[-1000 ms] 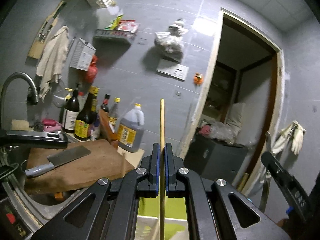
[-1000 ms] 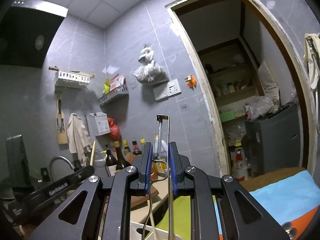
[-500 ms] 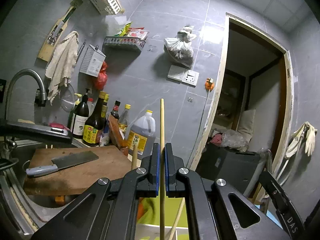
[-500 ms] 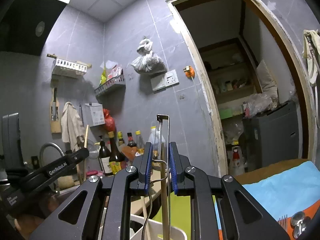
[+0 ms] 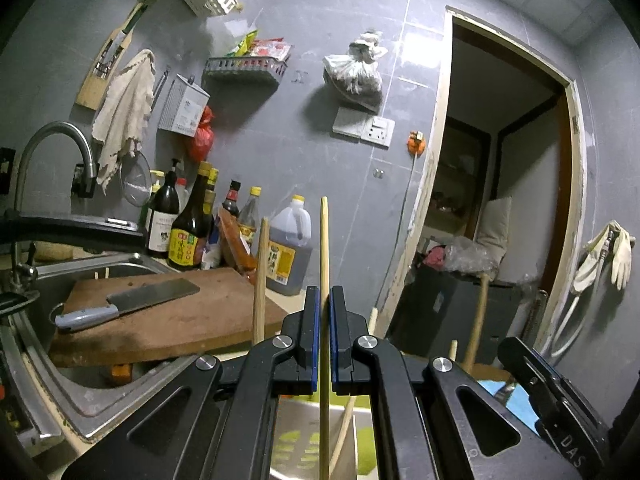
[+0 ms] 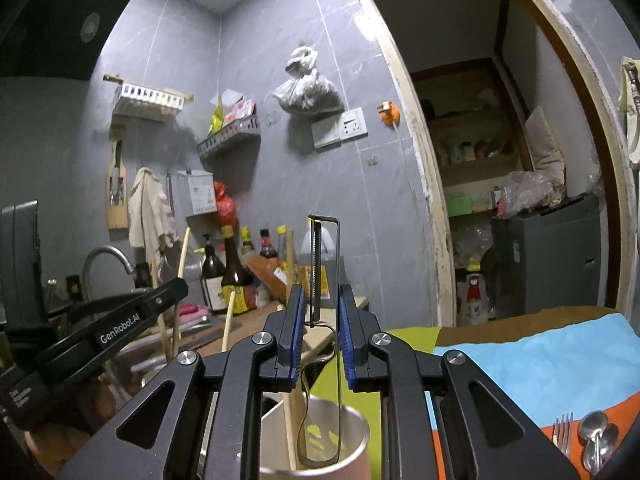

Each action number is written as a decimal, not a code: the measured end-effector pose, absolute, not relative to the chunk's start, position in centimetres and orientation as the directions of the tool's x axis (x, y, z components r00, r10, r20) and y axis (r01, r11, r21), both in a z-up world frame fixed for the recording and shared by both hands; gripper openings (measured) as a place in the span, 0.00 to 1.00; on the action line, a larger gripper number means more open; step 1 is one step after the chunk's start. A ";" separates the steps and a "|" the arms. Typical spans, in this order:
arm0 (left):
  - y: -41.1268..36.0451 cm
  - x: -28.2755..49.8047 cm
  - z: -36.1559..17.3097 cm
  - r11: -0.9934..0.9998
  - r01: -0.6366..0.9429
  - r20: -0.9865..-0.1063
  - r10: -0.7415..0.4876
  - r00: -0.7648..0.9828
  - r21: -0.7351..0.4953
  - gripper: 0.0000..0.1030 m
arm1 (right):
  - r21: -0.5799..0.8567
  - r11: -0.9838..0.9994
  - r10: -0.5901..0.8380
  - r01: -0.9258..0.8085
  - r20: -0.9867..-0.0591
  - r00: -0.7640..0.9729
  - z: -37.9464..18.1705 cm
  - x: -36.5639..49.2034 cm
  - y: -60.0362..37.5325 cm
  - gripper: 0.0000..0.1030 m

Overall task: Organize utensils
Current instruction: 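Carry the peeler and chopstick to the white caddy and open both tools over it, then withdraw both open tools from the caddy back over the cloth, then close the left tool on the last wooden chopstick while the right tool closes on the large spoon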

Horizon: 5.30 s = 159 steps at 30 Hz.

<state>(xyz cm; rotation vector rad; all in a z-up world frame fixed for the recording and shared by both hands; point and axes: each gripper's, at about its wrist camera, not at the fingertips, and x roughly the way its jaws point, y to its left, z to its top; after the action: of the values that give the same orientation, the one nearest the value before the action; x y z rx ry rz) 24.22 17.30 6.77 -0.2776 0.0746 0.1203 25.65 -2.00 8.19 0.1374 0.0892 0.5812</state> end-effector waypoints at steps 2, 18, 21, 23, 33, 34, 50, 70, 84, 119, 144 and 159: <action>17.3 24.1 6.5 0.954 -0.103 -0.110 0.074 0.991 -0.281 0.02 | 0.151 0.825 0.558 -0.545 -0.058 0.828 8.0 25.6 -2.0 0.14; 17.4 22.9 5.7 0.944 -0.037 -0.216 -0.036 0.976 -0.327 0.04 | 0.148 0.815 0.576 -0.560 -0.109 0.810 8.2 24.9 -3.3 0.24; 17.1 22.6 6.1 0.947 -0.034 -0.217 -0.038 0.975 -0.318 0.07 | 0.149 0.819 0.570 -0.554 -0.098 0.816 8.8 24.8 -4.0 0.27; 16.9 22.5 6.4 0.949 -0.031 -0.215 -0.040 0.976 -0.315 0.15 | 0.147 0.824 0.562 -0.547 -0.092 0.822 9.2 24.6 -4.7 0.31; 13.5 21.1 8.5 0.960 0.033 -0.154 -0.079 0.985 -0.278 0.36 | 0.122 0.861 0.502 -0.493 -0.054 0.863 11.4 23.5 -9.3 0.53; 13.0 21.0 8.7 0.961 0.045 -0.148 -0.089 0.985 -0.273 0.38 | 0.114 0.867 0.492 -0.485 -0.051 0.869 11.6 23.4 -10.0 0.57; 4.4 20.1 9.3 0.937 0.246 -0.126 -0.283 0.951 -0.249 0.93 | 0.065 0.950 0.310 -0.307 -0.054 0.949 12.5 21.3 -20.3 1.00; -2.7 23.6 3.6 0.927 0.320 -0.389 -0.373 0.843 -0.195 0.92 | 0.010 0.989 0.139 -0.146 -0.371 0.918 6.4 24.4 -25.9 1.00; -5.4 28.4 -1.0 0.915 0.350 -0.617 -0.397 0.680 -0.203 0.48 | -0.029 0.978 0.144 -0.205 -0.616 0.775 1.7 27.4 -25.6 0.75; -3.2 31.8 -3.7 0.914 0.229 -0.771 -0.407 0.491 -0.336 0.00 | -0.057 0.933 0.178 -0.356 -0.785 0.594 -1.7 30.4 -20.3 0.56; -6.4 34.0 -3.4 0.873 0.338 -0.782 -0.472 0.408 -0.350 0.05 | 0.007 0.952 0.193 -0.307 -0.792 0.580 -1.5 29.6 -22.6 0.33; -6.8 34.8 -3.3 0.862 0.346 -0.776 -0.493 0.393 -0.371 0.23 | 0.030 0.959 0.197 -0.283 -0.789 0.582 -1.6 29.8 -22.5 0.38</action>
<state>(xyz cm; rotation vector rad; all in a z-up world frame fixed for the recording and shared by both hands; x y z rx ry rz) 34.81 -6.78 -3.27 -0.1584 1.0381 -0.5350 29.84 -22.51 -1.61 -0.1030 0.9074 0.2807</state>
